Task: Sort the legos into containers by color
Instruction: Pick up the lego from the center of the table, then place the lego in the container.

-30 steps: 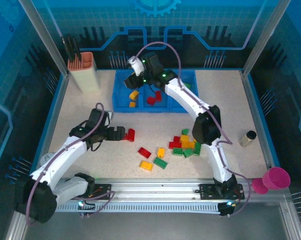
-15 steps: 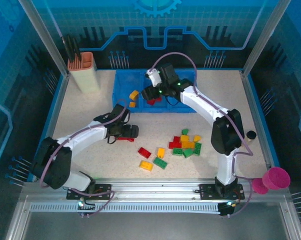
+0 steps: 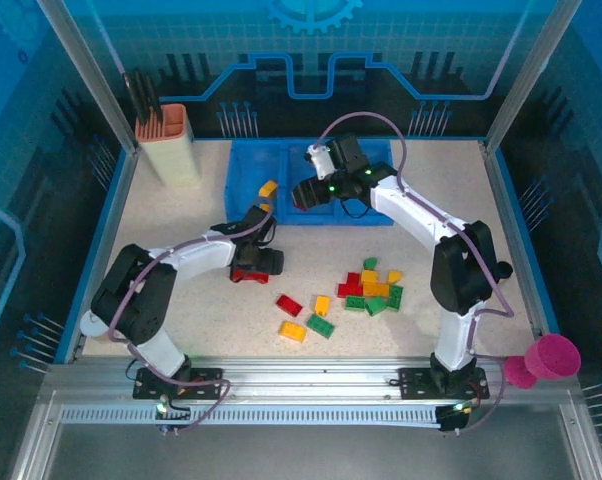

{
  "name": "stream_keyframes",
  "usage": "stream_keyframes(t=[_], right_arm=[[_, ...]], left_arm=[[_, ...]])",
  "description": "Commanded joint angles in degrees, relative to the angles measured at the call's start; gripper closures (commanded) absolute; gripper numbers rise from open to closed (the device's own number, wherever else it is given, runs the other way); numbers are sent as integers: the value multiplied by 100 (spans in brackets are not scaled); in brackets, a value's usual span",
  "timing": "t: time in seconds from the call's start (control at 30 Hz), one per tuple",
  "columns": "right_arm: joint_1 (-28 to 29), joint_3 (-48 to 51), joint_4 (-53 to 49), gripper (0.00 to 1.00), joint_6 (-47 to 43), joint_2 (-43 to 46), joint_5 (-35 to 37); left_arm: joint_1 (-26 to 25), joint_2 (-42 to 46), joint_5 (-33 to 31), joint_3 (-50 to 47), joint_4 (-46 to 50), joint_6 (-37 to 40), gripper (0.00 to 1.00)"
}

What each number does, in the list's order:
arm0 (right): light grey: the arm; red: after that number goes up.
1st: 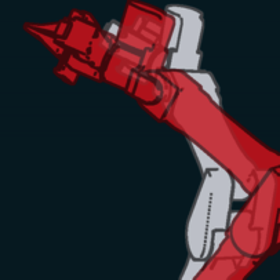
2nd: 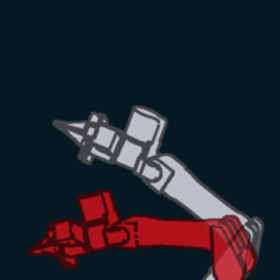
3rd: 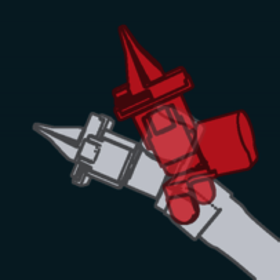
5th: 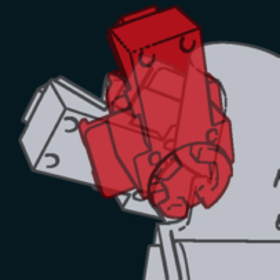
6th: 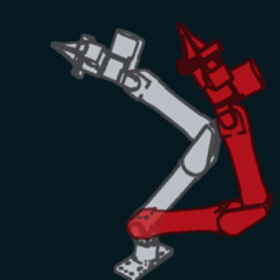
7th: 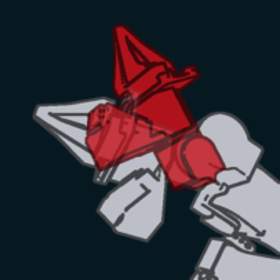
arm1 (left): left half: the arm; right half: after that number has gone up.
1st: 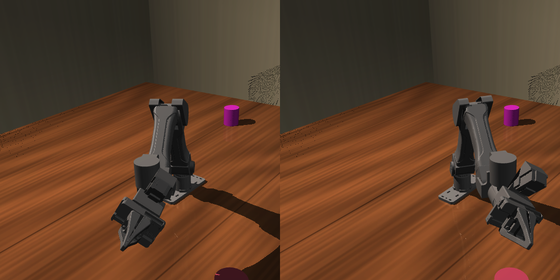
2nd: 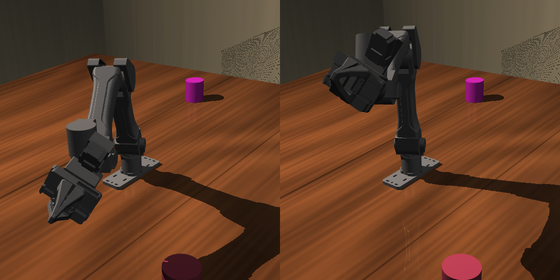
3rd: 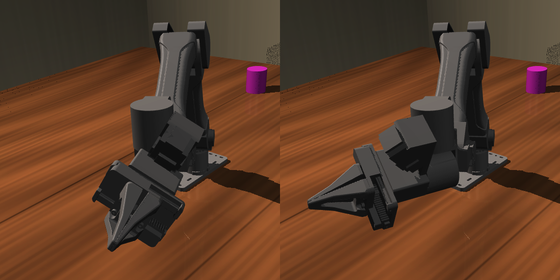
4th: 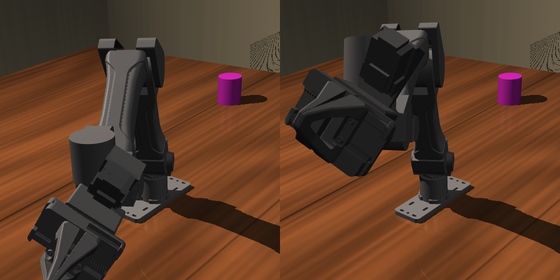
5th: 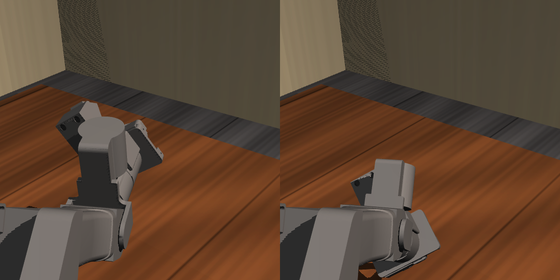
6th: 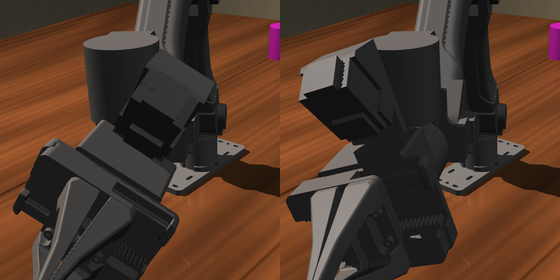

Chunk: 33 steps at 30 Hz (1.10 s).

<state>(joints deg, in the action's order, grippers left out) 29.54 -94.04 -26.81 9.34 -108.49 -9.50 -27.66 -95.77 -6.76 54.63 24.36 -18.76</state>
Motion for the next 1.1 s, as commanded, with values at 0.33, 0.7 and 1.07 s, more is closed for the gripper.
stream_keyframes(t=[0.33, 0.7, 1.07], right_arm=[[-130, 71, -236, 28, 125, 100, 42], [-538, 1012, -387, 26, 118, 871, 227], [-622, 2701, -738, 26, 279, 2057, 752]], left_arm=[[-46, -455, 283, 146, -58, -255, 70], [-72, -223, 299, 1124, 620, 11, 85], [-120, -896, 451, 3334, 597, 710, 86]])
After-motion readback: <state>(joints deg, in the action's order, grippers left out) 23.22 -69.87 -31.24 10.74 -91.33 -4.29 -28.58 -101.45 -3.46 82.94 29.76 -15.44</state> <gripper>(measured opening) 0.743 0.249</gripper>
